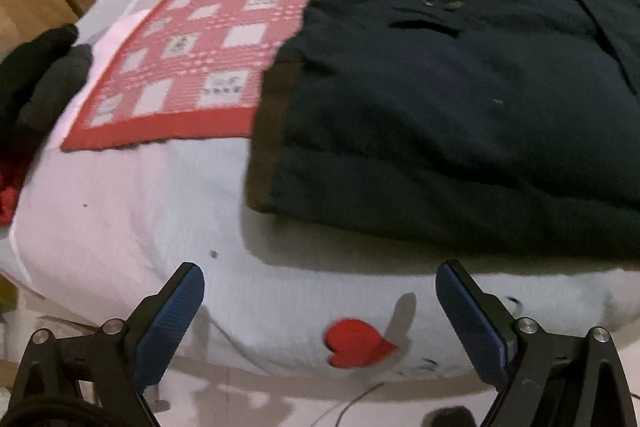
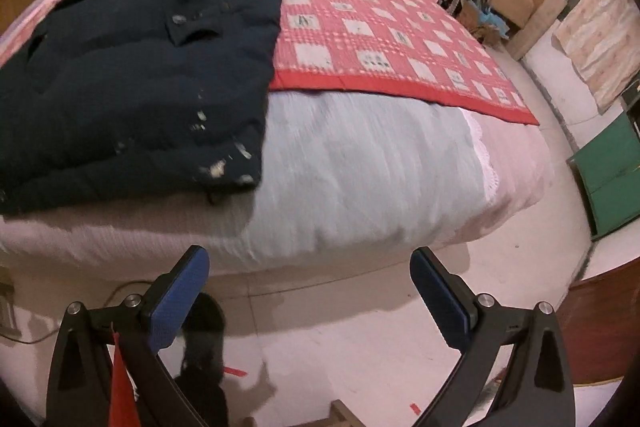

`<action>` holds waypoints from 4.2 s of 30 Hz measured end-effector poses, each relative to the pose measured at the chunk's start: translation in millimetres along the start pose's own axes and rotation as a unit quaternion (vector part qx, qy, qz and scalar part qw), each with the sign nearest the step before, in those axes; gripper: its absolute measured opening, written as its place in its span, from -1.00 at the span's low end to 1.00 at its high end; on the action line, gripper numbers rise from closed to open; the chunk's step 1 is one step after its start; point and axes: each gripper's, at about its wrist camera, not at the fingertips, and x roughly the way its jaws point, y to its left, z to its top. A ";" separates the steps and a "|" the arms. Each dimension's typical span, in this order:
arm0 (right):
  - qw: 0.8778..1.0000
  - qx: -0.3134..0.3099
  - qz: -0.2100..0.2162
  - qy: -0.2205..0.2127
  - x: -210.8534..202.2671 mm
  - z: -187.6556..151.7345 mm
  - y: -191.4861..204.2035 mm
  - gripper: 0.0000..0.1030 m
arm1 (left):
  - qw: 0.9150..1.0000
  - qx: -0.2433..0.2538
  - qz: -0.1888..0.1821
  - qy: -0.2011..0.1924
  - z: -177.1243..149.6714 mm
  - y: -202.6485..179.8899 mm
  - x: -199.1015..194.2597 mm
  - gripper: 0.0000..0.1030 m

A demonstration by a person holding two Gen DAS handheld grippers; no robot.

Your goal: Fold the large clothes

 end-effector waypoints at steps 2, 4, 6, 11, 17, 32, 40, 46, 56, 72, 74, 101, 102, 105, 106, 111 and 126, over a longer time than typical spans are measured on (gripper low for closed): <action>1.000 -0.001 0.006 -0.004 0.7 3.9 5.0 0.97 | 1.000 -0.007 0.013 -0.001 1.4 8.1 4.8 0.89; 1.000 -0.006 0.009 -0.008 1.3 5.9 10.1 0.97 | 0.999 -0.011 0.030 -0.004 4.5 18.1 11.9 0.89; 1.000 -0.011 0.011 -0.009 3.3 7.2 14.1 0.97 | 0.999 -0.011 0.045 -0.008 8.0 25.4 18.3 0.89; 1.000 -0.017 0.012 -0.008 9.9 6.7 20.0 0.97 | 0.999 -0.016 0.031 -0.039 31.3 31.8 17.6 0.80; 1.000 -0.012 0.008 -0.016 12.5 12.4 23.4 0.97 | 0.994 -0.002 0.014 -0.105 64.4 17.3 -1.2 0.81; 0.996 -0.006 -0.072 -0.051 37.2 32.3 22.9 0.97 | 0.993 -0.030 0.022 -0.112 104.9 23.0 19.6 0.81; 0.995 0.000 -0.054 -0.086 26.5 48.3 10.4 0.97 | 0.996 -0.015 0.004 -0.090 99.6 15.3 35.2 0.80; 0.996 0.001 -0.031 -0.085 55.9 78.2 25.3 0.91 | 0.997 0.000 0.003 -0.073 78.6 15.5 54.8 0.80; 0.998 0.032 -0.010 -0.056 71.8 88.0 29.2 0.18 | 0.995 0.046 -0.067 -0.059 71.1 4.6 62.4 0.19; 0.990 0.094 0.064 -0.079 29.5 113.4 -13.2 -0.83 | 0.991 0.004 -0.110 -0.077 75.0 38.5 -6.5 -0.79; 0.991 0.090 0.060 -0.085 23.7 113.1 -15.5 -0.83 | 0.992 0.001 -0.107 -0.073 74.6 39.0 -3.8 -0.79; 0.992 0.080 0.086 -0.043 89.2 90.6 -7.6 -0.64 | 0.995 -0.032 -0.089 -0.013 67.0 19.9 67.6 -0.77; 0.993 0.071 0.087 -0.040 88.7 90.3 -7.2 -0.65 | 0.995 -0.037 -0.097 -0.009 68.1 18.7 66.6 -0.78; 0.991 0.076 0.102 -0.040 84.4 92.5 -9.8 -0.76 | 0.993 -0.042 -0.111 -0.013 69.6 21.6 59.5 -0.79; 0.991 0.078 0.102 -0.041 81.5 93.7 -10.5 -0.77 | 0.992 -0.046 -0.113 -0.019 69.0 24.6 53.5 -0.79; 0.990 0.069 0.099 -0.070 48.8 96.8 -15.5 -0.81 | 0.989 -0.053 -0.132 -0.050 66.9 41.5 9.7 -0.83; 0.992 0.035 0.108 -0.048 -46.7 68.2 -47.1 -0.83 | 0.986 -0.039 -0.162 0.011 2.4 55.3 -73.8 -0.83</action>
